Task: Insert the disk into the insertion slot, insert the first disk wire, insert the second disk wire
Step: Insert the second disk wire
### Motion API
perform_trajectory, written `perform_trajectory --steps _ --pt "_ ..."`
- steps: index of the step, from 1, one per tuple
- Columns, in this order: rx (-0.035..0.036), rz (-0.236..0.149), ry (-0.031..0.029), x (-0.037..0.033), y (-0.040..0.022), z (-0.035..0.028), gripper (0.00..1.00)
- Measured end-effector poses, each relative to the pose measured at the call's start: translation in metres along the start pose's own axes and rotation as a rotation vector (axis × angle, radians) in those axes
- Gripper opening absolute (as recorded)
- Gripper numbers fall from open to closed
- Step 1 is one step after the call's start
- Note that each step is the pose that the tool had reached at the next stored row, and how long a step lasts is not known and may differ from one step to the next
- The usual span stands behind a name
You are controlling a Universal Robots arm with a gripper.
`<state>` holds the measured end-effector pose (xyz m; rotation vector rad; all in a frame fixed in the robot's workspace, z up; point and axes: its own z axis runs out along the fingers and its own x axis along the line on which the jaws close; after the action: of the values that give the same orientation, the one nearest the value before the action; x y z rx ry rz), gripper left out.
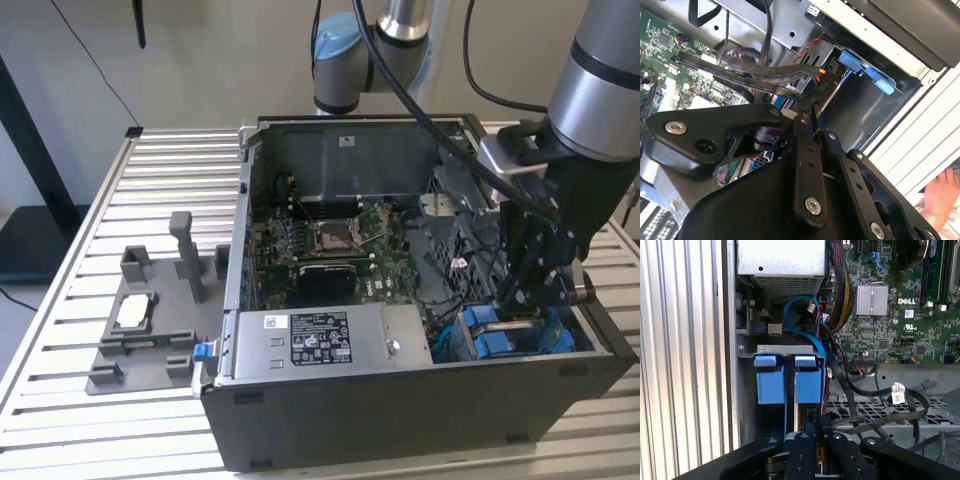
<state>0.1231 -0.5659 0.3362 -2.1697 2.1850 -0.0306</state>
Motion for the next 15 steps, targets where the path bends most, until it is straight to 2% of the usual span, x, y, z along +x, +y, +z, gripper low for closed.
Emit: perform_trajectory --steps 6,7,9,15 --pt "0.0000 0.000 -0.0004 0.0000 0.0000 0.0002 0.17" --pt "0.0000 0.000 -0.0003 0.0000 0.0000 0.0002 0.24" --pt "0.0000 0.000 -0.0003 0.0000 0.0000 -0.0002 0.24" --pt "-0.0014 0.000 -0.0002 -0.0003 -0.0006 -0.0101 0.24"
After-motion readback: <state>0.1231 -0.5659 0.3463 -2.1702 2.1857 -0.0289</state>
